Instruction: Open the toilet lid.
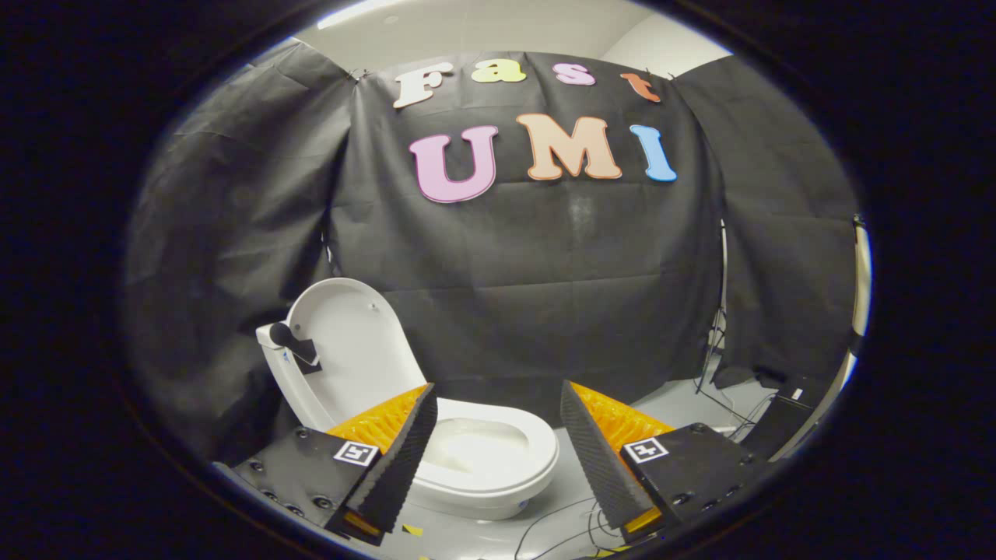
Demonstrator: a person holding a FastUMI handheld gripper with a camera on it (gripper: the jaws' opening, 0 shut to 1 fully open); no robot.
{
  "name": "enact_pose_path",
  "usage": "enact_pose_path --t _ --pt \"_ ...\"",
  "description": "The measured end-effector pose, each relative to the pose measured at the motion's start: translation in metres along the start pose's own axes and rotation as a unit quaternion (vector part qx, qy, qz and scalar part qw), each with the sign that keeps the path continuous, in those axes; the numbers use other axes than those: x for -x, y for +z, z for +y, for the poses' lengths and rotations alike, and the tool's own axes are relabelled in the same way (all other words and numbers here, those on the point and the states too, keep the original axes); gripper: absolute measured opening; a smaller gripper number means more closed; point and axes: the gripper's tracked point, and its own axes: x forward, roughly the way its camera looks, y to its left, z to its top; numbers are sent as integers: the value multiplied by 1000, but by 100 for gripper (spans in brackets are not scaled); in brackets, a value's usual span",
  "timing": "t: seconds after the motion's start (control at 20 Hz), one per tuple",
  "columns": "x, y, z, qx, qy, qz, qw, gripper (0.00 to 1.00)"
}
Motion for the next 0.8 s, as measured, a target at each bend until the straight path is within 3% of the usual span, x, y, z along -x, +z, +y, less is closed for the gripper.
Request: enact_pose_path --t 0.4,0.65,0.8 --pt "9 -23 -2 14 1 36 999 99" --pt "17 -34 -27 15 -20 51 998 99" --pt "21 -18 -42 -24 -32 14 999 98"
